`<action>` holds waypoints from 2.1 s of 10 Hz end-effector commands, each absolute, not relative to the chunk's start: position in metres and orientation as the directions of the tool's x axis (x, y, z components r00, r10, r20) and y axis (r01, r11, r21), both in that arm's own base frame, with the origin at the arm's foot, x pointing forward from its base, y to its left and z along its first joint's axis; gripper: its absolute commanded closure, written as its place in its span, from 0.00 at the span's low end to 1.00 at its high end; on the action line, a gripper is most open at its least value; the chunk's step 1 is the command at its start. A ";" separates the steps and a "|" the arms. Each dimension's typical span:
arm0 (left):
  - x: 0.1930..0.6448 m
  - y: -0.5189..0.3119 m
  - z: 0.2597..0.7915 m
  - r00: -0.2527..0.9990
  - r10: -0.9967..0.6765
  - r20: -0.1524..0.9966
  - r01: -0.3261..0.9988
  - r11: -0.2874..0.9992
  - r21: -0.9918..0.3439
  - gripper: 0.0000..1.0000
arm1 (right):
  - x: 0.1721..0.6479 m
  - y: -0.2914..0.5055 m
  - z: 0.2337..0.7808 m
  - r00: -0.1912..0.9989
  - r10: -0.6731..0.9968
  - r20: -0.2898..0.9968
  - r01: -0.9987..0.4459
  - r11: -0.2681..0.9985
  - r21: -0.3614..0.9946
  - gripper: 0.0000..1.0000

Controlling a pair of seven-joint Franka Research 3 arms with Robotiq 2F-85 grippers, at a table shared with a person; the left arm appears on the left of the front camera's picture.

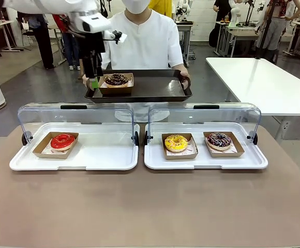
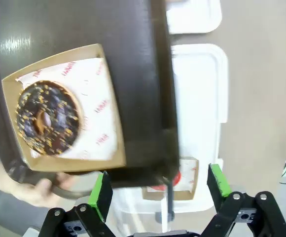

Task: Provide the desired donut to the person.
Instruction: Place the picked Paper togo box onto the Handle tray extended by the person, then pick up and lift the Paper togo box containing the Donut pointed at by the person.

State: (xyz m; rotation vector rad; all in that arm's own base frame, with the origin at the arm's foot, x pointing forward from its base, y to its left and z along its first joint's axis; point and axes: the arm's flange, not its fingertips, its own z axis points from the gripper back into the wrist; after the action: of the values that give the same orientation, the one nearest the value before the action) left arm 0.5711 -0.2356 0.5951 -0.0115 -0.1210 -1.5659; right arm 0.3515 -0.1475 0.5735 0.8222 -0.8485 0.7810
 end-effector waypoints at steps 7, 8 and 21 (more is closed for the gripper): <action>0.422 -0.087 0.567 -0.019 -0.968 0.250 0.989 0.019 0.147 0.00 | 0.352 -0.147 0.573 0.426 0.238 0.873 -0.846 0.447 0.291 0.00; 0.420 -0.078 0.568 0.000 -0.965 0.263 0.988 0.041 0.149 0.00 | 0.352 -0.147 0.573 0.426 0.238 0.873 -0.846 0.447 0.291 0.00; 0.426 -0.024 0.556 0.084 -0.846 0.526 0.993 0.113 0.024 0.00 | 0.352 -0.147 0.573 0.426 0.238 0.873 -0.846 0.447 0.291 0.00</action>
State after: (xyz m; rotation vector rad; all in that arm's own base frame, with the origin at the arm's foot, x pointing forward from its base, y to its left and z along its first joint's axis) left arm 0.4272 -0.0492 0.5643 -0.2367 -0.3645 -1.4669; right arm 0.3513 -0.1478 0.5737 0.8217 -0.8489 0.7805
